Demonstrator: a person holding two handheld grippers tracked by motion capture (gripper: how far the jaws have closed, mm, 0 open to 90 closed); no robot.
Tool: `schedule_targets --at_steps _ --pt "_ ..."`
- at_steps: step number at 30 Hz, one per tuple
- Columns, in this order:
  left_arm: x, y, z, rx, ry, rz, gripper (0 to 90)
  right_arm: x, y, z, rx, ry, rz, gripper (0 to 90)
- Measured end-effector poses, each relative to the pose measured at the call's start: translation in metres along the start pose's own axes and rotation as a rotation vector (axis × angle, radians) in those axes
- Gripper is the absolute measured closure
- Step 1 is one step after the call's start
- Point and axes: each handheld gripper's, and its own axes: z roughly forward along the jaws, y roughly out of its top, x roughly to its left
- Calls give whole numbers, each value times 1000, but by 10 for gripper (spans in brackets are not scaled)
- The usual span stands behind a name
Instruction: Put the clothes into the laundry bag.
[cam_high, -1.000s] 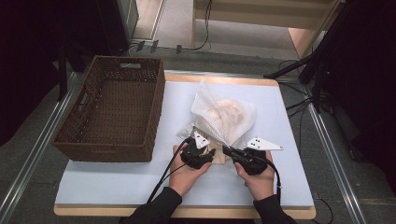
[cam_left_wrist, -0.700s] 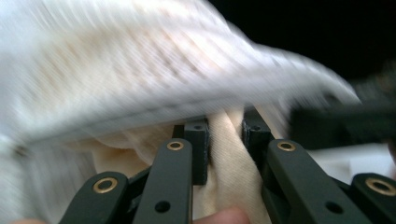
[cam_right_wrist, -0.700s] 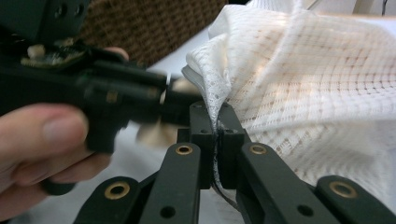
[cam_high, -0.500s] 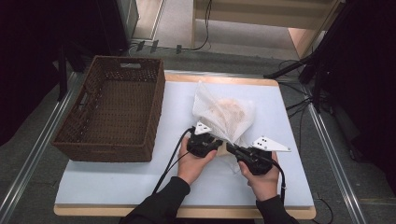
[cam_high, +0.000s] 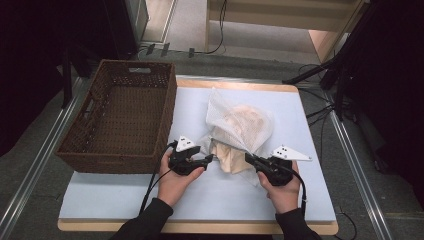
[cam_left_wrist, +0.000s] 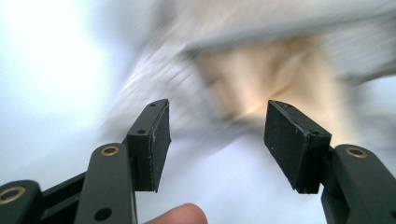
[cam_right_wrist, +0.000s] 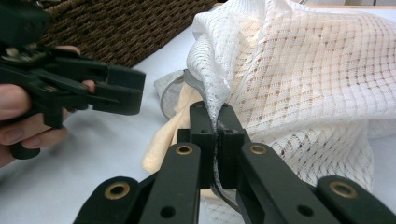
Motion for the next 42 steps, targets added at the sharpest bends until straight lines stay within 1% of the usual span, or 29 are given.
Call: schedule_targets --at_steps 1,2,4,5,7,8,9,11,12,14,16,17,19,20,22,23,24,26,28,29,30,31,32,33,34,36,39,40,42 --pt "0 -1 5 18 10 -14 408 0 0 1 2 1 -1 887" --pt "-1 -1 10 28 7 -22 406 1 0 2 3 2 -1 887" --pt "-4 2 19 15 23 -13 404 3 -1 3 8 4 -6 887" --pt "-6 4 23 6 33 -23 407 3 -1 3 9 4 -6 887" --pt "-5 10 34 15 53 -51 423 3 -1 3 11 4 -8 886" --pt "-5 11 36 8 63 -53 479 2 -2 3 11 4 -6 887" --pt "-5 13 37 16 65 -50 580 1 -3 3 13 4 -5 887" --pt "-4 14 37 39 16 -75 772 1 -4 4 16 6 -7 886" --pt "-6 13 36 45 -6 -70 847 1 -5 4 19 5 -5 886" --pt "-12 10 30 62 -51 -36 876 0 -5 4 19 3 -13 887" --pt "-18 6 21 71 -106 -21 879 1 -5 2 14 3 -12 887" --pt "-21 4 15 66 -134 -23 880 1 -4 1 10 3 -14 887" --pt "-27 -1 5 73 -182 -6 882 3 -3 -2 6 0 -13 887" --pt "-30 -4 -1 71 -188 12 883 4 -3 -2 7 -1 -18 887" --pt "-33 -13 -13 77 -250 8 883 6 -4 -3 12 -4 -20 887" --pt "-33 -17 -17 76 -263 13 883 7 -5 -4 12 -4 -24 887" --pt "-33 -21 -23 82 -260 30 883 8 -6 -5 15 -4 -25 887" --pt "-30 -32 -33 94 -272 23 883 10 -8 -7 19 -5 -25 887" --pt "-27 -41 -40 100 -240 22 882 11 -10 -10 20 -2 -32 887" --pt "-25 -44 -43 91 -224 4 876 11 -12 -10 21 -2 -34 887" --pt "-24 -45 -46 78 -203 5 855 11 -13 -10 26 -3 -32 887" --pt "-24 -43 -49 54 -183 9 813 10 -15 -10 31 -4 -27 887" --pt "-26 -40 -54 18 -167 0 740 10 -16 -10 35 -6 -26 887" --pt "-27 -37 -57 -3 -152 -3 646 9 -16 -9 34 -4 -23 887" --pt "-29 -32 -61 -31 -138 3 568 9 -16 -9 32 -4 -17 887" --pt "-37 -24 -68 -79 -132 30 490 9 -14 -9 28 -3 -19 886" --pt "-52 -17 -69 -105 -140 80 455 8 -14 -8 28 -3 -18 886" --pt "-58 -16 -66 -102 -154 97 456 8 -14 -8 28 -2 -19 886" --pt "-72 -15 -56 -61 -183 137 459 7 -14 -7 27 -2 -20 887"
